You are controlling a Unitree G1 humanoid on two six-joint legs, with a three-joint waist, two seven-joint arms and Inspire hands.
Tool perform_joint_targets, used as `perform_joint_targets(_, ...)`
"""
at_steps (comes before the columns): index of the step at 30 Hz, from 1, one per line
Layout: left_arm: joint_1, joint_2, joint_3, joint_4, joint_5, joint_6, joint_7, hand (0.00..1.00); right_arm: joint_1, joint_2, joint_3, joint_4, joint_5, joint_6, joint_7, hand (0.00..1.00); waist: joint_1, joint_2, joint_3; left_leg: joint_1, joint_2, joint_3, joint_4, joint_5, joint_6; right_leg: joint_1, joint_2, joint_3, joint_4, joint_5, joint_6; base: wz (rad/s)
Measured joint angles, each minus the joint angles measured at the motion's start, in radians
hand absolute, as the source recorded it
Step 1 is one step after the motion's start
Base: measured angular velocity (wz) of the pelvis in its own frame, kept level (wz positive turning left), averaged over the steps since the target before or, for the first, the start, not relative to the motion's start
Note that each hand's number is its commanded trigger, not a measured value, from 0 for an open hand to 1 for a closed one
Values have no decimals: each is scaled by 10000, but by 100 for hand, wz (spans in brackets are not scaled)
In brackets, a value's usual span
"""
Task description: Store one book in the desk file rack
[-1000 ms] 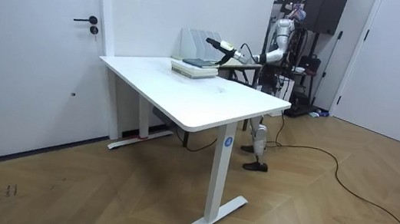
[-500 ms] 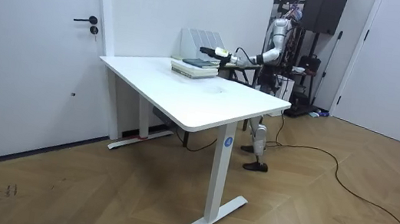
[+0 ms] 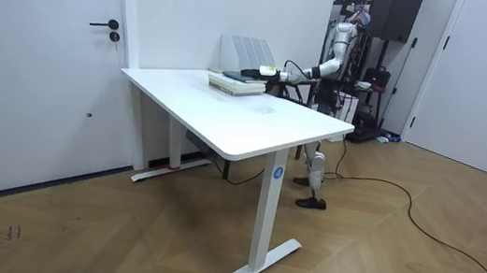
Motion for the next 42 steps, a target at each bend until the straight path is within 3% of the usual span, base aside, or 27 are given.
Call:
perform_joint_targets(2,-45,-1,58,71,6,48,-175,100,5,3,-113,-2,0,52,0,0,-16,34,-22,0,-2,0,0,0,0,0,1,5,0,0,0,0)
perform_joint_targets(7,-296,-4,65,209,6,386,-449,100,5,-4,-173,-17,18,209,-110,0,-12,142,-89,9,-2,1,5,1,1,14,2,6,-4,0,0,0)
perform_joint_targets(9,-328,-7,92,27,2,326,-382,100,9,-8,-174,-17,19,212,-151,0,17,167,-101,21,-3,4,17,1,1,27,0,6,-4,0,0,0)
perform_joint_targets(19,-1157,41,521,389,-389,397,-150,100,223,-44,-174,-444,76,216,-440,0,-13,200,-84,41,-13,44,74,1,1,20,-3,55,-22,-3,0,0)
perform_joint_targets(22,-1207,187,494,409,-383,378,-130,100,218,-44,-171,-552,90,211,-529,0,-22,239,-62,40,-13,44,73,1,1,24,-3,55,-32,-3,0,0)
perform_joint_targets(38,-1256,247,536,364,-395,243,-116,100,196,-59,-160,-689,237,193,-894,0,85,240,-58,194,-12,160,37,1,1,41,-1,106,-21,-3,0,-2)
perform_joint_targets(42,-1079,166,462,-267,-1073,142,-183,100,179,-105,124,-705,407,137,-887,0,286,183,-18,179,-12,165,-7,1,1,0,-3,109,-12,-4,1,0)
